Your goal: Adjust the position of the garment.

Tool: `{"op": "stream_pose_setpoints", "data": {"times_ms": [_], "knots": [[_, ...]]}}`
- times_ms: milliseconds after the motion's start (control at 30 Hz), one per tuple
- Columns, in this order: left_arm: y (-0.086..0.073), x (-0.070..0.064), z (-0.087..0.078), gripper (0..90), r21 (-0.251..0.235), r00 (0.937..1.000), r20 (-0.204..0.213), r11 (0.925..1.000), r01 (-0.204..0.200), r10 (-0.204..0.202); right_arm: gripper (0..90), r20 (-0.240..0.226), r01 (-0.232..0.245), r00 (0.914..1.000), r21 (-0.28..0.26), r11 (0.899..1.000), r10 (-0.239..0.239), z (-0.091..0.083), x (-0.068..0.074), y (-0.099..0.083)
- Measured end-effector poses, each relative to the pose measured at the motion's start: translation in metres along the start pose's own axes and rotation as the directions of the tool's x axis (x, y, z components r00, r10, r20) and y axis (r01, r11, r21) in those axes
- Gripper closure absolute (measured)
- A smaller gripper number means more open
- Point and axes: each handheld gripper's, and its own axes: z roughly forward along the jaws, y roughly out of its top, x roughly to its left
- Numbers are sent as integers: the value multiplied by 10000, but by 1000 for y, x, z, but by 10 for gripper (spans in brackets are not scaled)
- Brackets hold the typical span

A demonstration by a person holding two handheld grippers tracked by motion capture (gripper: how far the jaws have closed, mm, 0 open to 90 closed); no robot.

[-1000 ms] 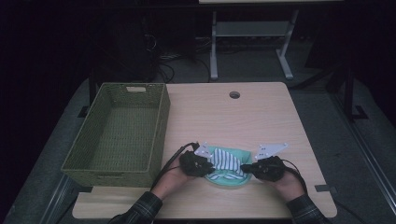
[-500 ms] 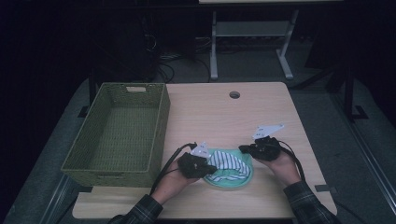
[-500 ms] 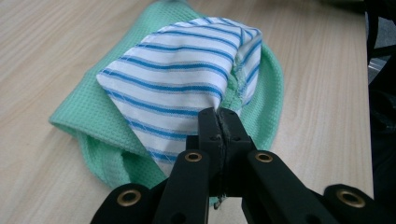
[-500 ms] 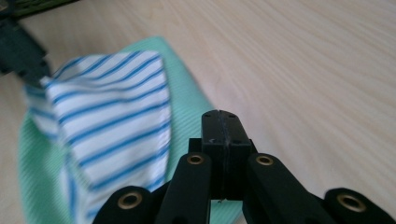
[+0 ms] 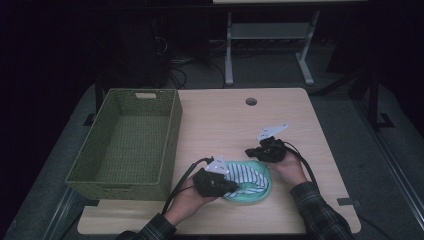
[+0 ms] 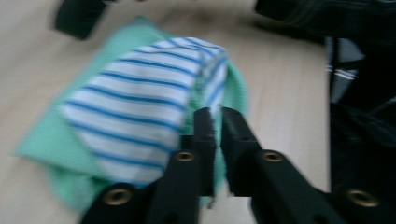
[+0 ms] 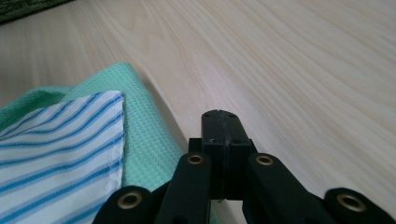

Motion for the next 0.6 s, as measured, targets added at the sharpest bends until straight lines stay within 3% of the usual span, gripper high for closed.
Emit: {"op": "stream_pose_setpoints", "data": {"times_ms": [67,167,300,400,600], "knots": [[-2,-4,8,895,154,9991,382,9997,172,-177,900,-87,147,9999,104,9998,-146,5,0,1],[-6,-10,22,896,536,9973,719,9985,121,-159,900,-180,174,9997,321,9993,-168,10,2,0],[-7,-14,34,895,963,9964,851,9953,-108,26,900,-202,220,9996,469,9987,-211,12,4,-2],[-7,-14,41,895,1153,9966,821,9932,-189,94,900,-209,240,9995,510,9984,-229,12,3,-4],[-10,-13,44,895,1585,9986,257,9862,-489,454,900,-127,191,9998,658,9976,-183,8,2,-9]]}}
